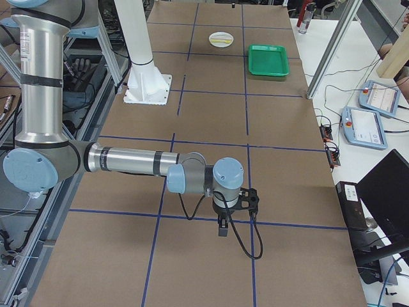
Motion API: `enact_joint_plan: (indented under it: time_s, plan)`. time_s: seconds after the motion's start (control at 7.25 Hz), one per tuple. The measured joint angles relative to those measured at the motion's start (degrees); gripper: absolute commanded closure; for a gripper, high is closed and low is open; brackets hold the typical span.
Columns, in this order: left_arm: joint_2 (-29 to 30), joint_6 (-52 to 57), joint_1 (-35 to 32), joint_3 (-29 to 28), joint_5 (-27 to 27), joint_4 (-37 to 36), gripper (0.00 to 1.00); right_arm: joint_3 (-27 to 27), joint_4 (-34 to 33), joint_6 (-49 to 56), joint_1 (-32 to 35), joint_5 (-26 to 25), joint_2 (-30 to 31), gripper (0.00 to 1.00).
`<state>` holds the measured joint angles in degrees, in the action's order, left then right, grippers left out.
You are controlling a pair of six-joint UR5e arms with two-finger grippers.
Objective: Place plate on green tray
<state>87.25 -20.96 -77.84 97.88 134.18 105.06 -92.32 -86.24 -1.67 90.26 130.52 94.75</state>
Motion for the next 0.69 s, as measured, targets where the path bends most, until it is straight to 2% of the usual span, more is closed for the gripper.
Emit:
enact_joint_plan:
  time_s: [0.28, 0.69]
  plan:
    - [-4.47, -12.58, 7.10, -1.58, -3.48, 14.88, 0.00, 0.01, -0.04, -0.04, 0.00, 0.00, 0.00, 0.00]
    - [-4.51, -24.03, 17.00, -9.26, -9.79, 27.47, 0.00, 0.01, -0.02, 0.00, 0.00, 0.00, 0.00, 0.00]
